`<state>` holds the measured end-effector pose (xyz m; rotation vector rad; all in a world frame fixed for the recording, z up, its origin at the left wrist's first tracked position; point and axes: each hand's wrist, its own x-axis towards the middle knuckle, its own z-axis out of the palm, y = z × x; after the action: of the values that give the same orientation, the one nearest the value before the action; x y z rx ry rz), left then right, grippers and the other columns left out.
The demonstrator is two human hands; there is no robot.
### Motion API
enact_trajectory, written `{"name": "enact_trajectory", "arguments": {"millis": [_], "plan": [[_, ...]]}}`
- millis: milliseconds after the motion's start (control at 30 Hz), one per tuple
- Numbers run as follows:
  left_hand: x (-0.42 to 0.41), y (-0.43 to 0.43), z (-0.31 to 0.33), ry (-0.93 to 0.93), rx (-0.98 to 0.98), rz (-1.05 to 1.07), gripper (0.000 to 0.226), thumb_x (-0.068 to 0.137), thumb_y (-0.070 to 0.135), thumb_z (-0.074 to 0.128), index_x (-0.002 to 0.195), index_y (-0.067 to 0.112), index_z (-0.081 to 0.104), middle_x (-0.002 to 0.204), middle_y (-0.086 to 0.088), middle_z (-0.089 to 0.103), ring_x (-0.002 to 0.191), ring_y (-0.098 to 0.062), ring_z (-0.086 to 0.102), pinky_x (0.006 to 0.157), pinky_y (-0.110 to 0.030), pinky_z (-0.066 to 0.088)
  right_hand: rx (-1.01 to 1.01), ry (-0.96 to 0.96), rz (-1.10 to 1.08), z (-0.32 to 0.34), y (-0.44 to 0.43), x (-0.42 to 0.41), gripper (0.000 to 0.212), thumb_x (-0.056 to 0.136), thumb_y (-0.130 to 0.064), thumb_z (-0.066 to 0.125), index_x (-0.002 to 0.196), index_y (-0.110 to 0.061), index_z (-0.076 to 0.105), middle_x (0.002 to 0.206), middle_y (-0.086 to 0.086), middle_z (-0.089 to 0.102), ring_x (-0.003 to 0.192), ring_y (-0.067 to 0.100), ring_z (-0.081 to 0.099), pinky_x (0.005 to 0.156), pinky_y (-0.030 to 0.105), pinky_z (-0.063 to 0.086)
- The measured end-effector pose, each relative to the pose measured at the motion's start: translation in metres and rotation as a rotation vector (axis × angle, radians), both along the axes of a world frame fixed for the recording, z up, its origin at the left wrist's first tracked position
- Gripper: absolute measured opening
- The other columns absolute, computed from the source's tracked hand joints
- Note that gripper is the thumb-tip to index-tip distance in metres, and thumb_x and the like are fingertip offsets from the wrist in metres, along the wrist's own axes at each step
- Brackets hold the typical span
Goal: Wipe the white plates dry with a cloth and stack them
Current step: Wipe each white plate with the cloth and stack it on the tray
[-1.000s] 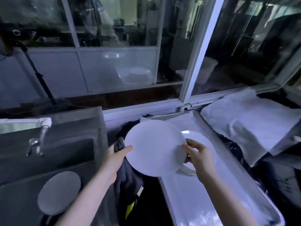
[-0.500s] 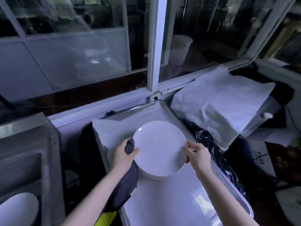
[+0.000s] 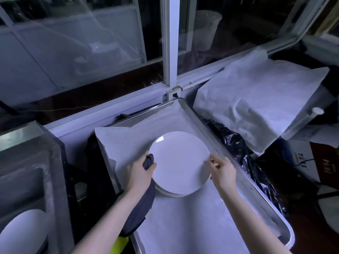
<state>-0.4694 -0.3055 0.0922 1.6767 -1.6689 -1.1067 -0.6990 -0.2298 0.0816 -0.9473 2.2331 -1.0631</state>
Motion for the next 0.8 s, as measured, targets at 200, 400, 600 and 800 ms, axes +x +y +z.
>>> {"name": "enact_trajectory", "arguments": {"millis": [200,400,600,800], "plan": [[0.003,0.002,0.006,-0.114,-0.049,0.033,0.011,0.085,0.018,0.068,0.089,0.028,0.064,0.067,0.011,0.065,0.077,-0.019,0.056,0.058,-0.007,0.036,-0.012,0.012,0.024,-0.005,-0.004,0.004,0.012,0.089,-0.011,0.067,0.087,-0.02,0.074,0.086,0.004,0.057,0.079,0.025,0.057,0.073,0.025,0.035],[0.012,0.006,0.002,-0.183,-0.025,-0.02,0.063,0.091,0.028,0.066,0.148,0.028,0.041,0.126,-0.004,0.066,0.117,-0.024,0.058,0.083,-0.02,0.035,0.032,0.071,0.043,-0.012,-0.001,0.002,0.018,0.091,-0.02,0.068,0.108,-0.021,0.076,0.092,0.006,0.057,0.09,0.026,0.056,0.073,0.031,0.037],[0.035,0.022,0.009,-0.191,-0.103,0.006,0.044,0.087,0.029,0.07,0.13,0.033,0.061,0.117,-0.01,0.071,0.111,-0.031,0.062,0.075,-0.021,0.038,0.067,0.119,0.066,-0.011,0.001,0.004,0.019,0.095,-0.026,0.062,0.11,-0.022,0.072,0.096,0.007,0.055,0.088,0.02,0.052,0.069,0.031,0.036],[0.074,0.042,0.026,-0.119,-0.175,0.069,0.031,0.084,0.03,0.071,0.112,0.043,0.063,0.078,0.018,0.065,0.084,-0.011,0.061,0.066,-0.014,0.039,-0.091,0.262,0.171,0.011,0.015,0.057,0.039,0.091,-0.02,0.07,0.13,-0.02,0.066,0.114,0.008,0.05,0.099,0.027,0.057,0.081,0.028,0.04]]}}
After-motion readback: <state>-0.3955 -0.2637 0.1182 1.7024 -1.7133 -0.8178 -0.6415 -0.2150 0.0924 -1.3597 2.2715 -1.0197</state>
